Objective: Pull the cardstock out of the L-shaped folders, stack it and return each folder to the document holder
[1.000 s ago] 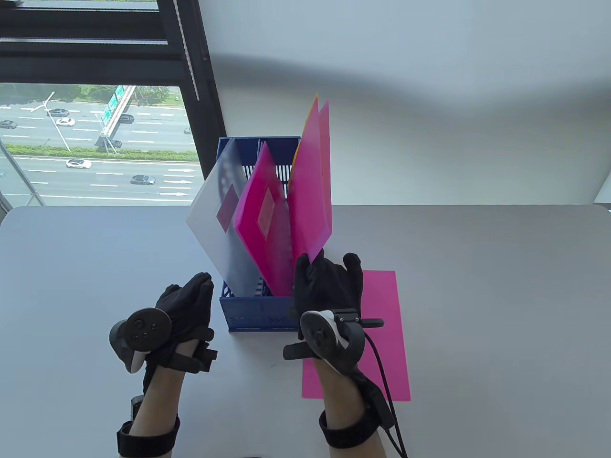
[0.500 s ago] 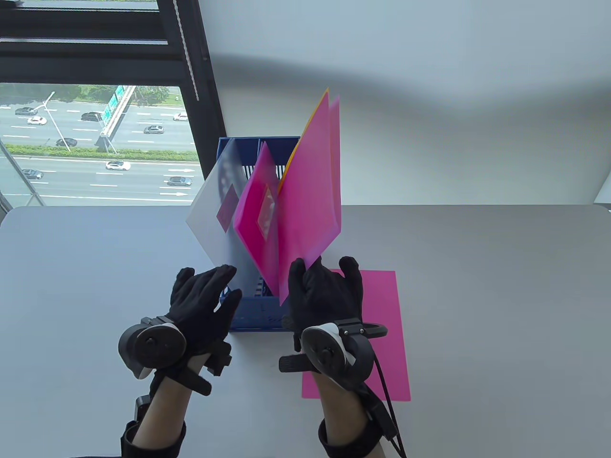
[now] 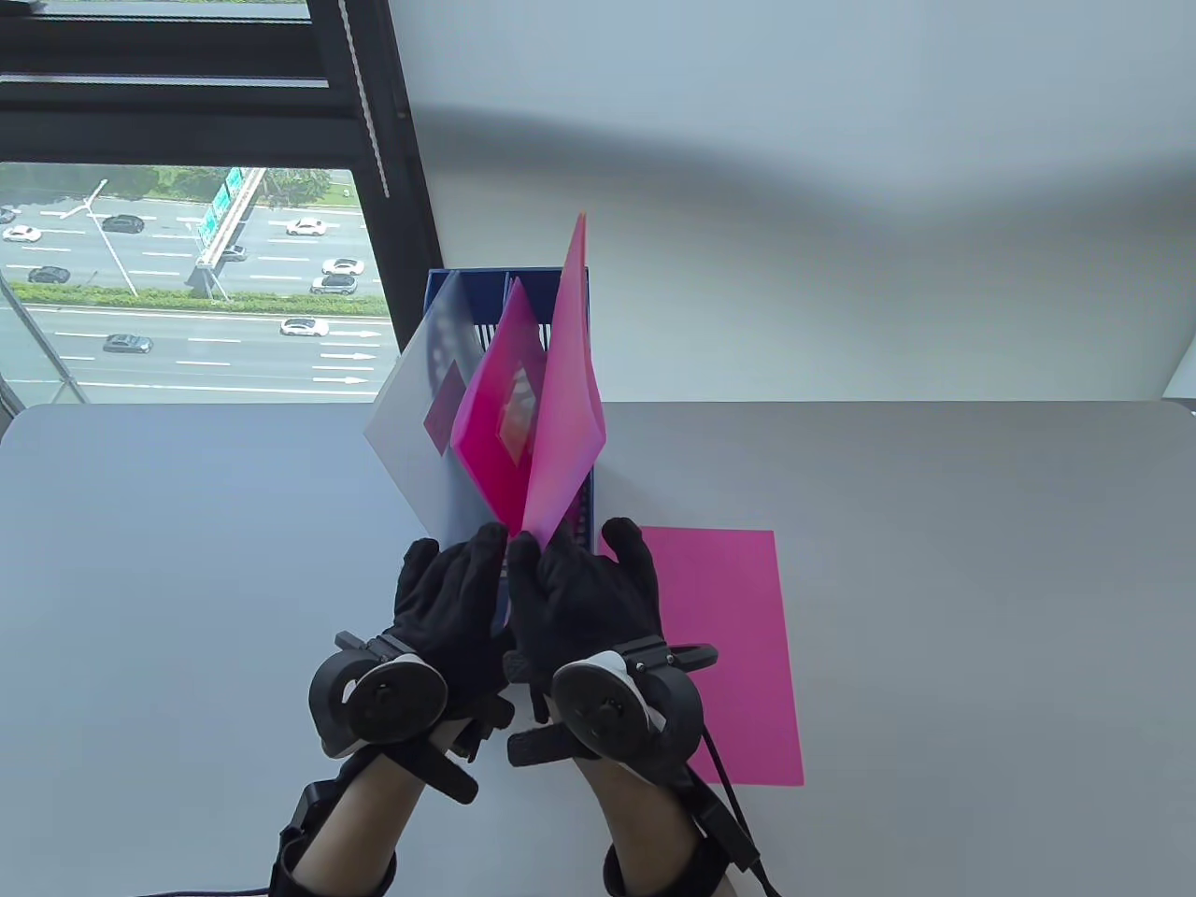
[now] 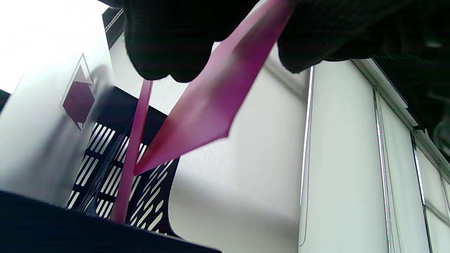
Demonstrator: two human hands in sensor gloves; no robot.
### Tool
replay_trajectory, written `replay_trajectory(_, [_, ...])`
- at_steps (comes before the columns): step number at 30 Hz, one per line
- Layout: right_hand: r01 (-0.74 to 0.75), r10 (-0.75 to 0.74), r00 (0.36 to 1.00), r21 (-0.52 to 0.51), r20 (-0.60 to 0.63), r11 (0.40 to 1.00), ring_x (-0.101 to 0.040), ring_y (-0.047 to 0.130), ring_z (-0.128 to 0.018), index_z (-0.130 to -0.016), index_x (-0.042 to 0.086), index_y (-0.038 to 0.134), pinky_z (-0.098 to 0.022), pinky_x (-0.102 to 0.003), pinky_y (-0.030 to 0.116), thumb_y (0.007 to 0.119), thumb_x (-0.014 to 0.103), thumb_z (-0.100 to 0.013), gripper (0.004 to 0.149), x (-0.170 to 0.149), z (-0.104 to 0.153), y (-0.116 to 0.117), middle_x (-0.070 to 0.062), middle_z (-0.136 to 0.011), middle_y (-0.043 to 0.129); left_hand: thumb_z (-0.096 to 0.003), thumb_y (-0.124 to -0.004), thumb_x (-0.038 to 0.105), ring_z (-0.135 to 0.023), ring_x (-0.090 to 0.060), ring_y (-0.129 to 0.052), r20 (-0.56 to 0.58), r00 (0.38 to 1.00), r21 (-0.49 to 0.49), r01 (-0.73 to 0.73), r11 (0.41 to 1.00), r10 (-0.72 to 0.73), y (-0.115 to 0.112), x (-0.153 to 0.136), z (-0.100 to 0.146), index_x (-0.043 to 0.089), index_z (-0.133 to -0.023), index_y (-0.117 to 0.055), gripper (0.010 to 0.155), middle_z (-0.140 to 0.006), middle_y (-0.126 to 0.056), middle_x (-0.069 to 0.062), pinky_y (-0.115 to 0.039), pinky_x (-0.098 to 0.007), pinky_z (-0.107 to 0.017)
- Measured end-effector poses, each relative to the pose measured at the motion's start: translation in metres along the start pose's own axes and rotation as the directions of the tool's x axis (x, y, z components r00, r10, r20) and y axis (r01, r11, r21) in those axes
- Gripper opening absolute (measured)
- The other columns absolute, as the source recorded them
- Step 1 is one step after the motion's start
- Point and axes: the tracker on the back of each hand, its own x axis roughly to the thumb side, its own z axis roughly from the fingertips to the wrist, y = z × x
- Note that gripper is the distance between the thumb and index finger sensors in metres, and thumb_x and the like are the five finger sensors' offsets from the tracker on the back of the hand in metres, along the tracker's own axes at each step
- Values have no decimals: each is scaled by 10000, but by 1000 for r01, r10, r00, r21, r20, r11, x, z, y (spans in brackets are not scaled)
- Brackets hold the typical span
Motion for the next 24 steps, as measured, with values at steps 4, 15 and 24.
replay_trajectory(4, [1, -1, 1000, 33, 21, 999, -84, 1034, -320, -813, 94, 907, -710, -434, 677, 837, 489, -577, 466, 7, 3, 4, 91, -512, 1050, -601, -674, 353, -745, -426, -938, -15, 1000, 49, 8, 999, -7, 1, 1, 1, -19, -1042, -647, 578, -867, -883, -167, -579, -598, -720])
replay_trajectory(15, [175, -170, 985, 175, -40, 969, -188, 997, -533, -966, 179, 819, -758, -503, 568, 728, 601, -604, 564, -16, -8, 0, 25, -728, 993, -588, -682, 319, -675, -395, -1000, -94, 981, 94, -159, 983, 168, 19, -24, -1, -20, -989, -747, 530, -800, -942, -149, -649, -571, -694])
replay_trajectory(24, [377, -336, 895, 94, -294, 921, -291, 850, -829, -1067, 250, 697, -777, -559, 461, 782, 499, -622, 517, -89, -23, -22, -52, -1038, 763, -587, -688, 332, -708, -383, -996, -126, 835, 110, -525, 844, 536, 43, -66, -1, 40, -1000, -775, 513, -826, -943, -130, -633, -586, -706])
